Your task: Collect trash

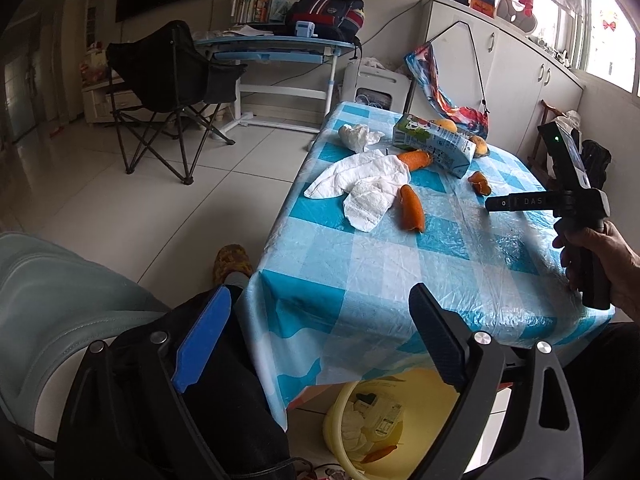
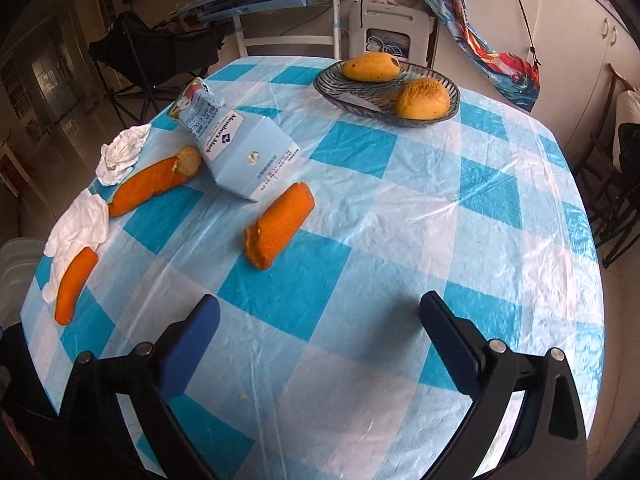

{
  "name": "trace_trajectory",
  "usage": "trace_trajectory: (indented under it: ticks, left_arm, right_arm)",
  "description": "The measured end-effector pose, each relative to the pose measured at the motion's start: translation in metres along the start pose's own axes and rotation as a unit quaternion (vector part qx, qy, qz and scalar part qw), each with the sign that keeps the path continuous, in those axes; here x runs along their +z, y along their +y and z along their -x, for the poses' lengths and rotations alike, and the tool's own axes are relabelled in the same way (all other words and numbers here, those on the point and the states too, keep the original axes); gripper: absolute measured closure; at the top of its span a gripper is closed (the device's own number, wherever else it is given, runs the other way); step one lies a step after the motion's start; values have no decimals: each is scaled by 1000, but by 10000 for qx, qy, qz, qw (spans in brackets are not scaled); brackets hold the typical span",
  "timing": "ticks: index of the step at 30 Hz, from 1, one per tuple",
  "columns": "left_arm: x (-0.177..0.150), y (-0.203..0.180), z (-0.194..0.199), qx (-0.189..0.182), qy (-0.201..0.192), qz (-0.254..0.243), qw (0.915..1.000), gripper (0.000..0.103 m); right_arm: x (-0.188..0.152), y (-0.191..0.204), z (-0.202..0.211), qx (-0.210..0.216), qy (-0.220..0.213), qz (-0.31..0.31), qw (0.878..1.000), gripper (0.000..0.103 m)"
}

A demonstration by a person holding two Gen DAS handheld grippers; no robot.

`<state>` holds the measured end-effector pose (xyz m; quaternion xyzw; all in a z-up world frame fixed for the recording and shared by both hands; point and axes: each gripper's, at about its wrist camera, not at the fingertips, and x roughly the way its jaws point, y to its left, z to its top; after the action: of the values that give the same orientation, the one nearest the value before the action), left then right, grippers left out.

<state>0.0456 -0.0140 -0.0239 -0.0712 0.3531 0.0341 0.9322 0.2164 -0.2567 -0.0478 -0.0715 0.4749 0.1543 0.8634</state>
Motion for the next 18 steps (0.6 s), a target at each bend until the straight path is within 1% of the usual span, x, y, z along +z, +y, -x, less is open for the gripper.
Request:
trace_trajectory:
  ticks: [5, 10, 15, 18]
  left_arm:
    - [0, 0, -2, 5, 1, 38, 10000, 16]
    - [2, 6, -4, -34, -6, 159, 9999, 15]
    - [14, 21, -14, -97, 18, 611, 9981, 15]
    - [28, 22, -25, -83, -8, 665, 9978, 15]
  right_arm:
    - [10, -9, -8, -19, -26, -22, 10000, 7]
    - [7, -8, -7, -39, -49, -56, 10000, 7]
    - [2, -6, -3, -55, -51, -118, 9999, 7]
    - [-2, -6, 3, 50, -124, -242, 9996, 7]
